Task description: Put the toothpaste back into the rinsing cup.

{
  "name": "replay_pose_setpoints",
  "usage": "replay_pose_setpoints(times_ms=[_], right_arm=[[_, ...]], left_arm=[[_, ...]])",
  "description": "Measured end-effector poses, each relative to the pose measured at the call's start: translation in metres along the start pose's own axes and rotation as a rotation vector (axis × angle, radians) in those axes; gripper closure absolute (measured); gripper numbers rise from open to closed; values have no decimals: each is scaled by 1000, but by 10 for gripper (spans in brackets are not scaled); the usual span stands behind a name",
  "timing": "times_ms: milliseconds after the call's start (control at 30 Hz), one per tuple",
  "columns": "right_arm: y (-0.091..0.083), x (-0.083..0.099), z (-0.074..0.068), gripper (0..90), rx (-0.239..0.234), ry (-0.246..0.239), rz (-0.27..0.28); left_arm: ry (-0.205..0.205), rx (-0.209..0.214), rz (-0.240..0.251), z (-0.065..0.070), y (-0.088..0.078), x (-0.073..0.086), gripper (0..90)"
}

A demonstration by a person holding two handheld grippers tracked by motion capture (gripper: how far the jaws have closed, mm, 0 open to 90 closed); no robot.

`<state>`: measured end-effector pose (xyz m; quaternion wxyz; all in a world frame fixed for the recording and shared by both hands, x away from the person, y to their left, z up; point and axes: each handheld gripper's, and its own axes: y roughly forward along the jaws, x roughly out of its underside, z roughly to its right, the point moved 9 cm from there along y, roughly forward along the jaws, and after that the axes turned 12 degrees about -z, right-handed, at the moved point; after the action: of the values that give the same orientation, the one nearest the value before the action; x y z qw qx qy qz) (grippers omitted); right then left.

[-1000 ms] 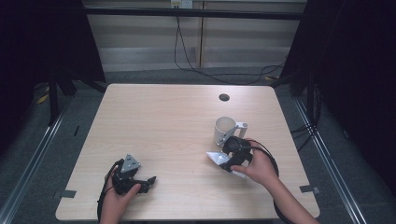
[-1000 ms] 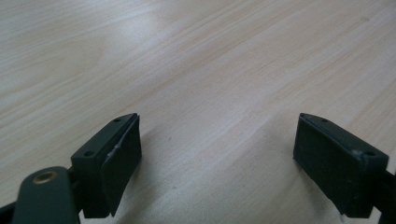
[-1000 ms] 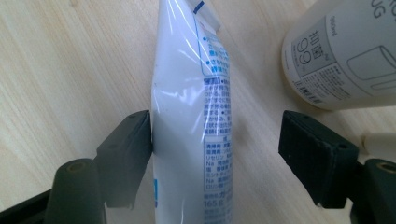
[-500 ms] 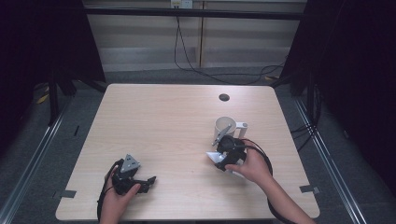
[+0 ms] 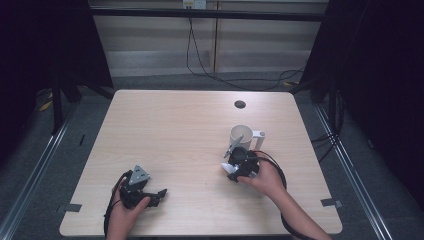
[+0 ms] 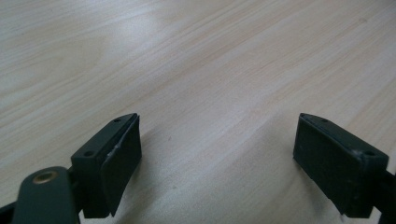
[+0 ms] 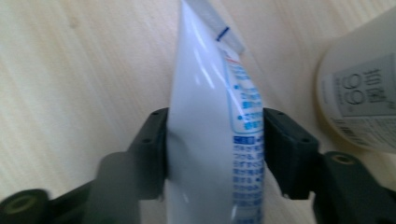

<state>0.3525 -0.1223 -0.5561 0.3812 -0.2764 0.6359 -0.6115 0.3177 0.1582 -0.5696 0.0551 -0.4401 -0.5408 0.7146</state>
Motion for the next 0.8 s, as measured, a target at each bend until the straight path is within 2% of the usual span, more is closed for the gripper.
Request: replay_pose_setpoints(times_ms=[33, 133, 200, 267, 333, 467, 533, 600, 800], right_arm=[[0, 0, -1, 514, -6, 8, -4], [-1, 0, -2, 526, 4, -7, -3], [-2, 1, -3, 558, -5, 6, -4], [-3, 1, -3, 632, 2, 3, 3], [-5, 1, -3, 653, 18, -3, 1], [-8, 1, -5, 663, 18, -20, 13], [-10, 1, -5, 666, 8, -11, 28], [-15, 0, -5, 668, -16, 6, 70], [-22, 1, -2, 674, -21, 15, 103]], left_arm=[[-1, 1, 0, 0, 0, 0, 151], [3, -3, -1, 0, 0, 0, 151], [3, -3, -2, 0, 0, 0, 151], [2, -2, -2, 0, 0, 0, 150], [0, 1, 0, 0, 0, 0, 151], [-5, 3, 2, 0, 0, 0, 151], [3, -2, -1, 0, 0, 0, 151], [5, -4, -2, 0, 0, 0, 151], [7, -5, -5, 0, 0, 0, 151]])
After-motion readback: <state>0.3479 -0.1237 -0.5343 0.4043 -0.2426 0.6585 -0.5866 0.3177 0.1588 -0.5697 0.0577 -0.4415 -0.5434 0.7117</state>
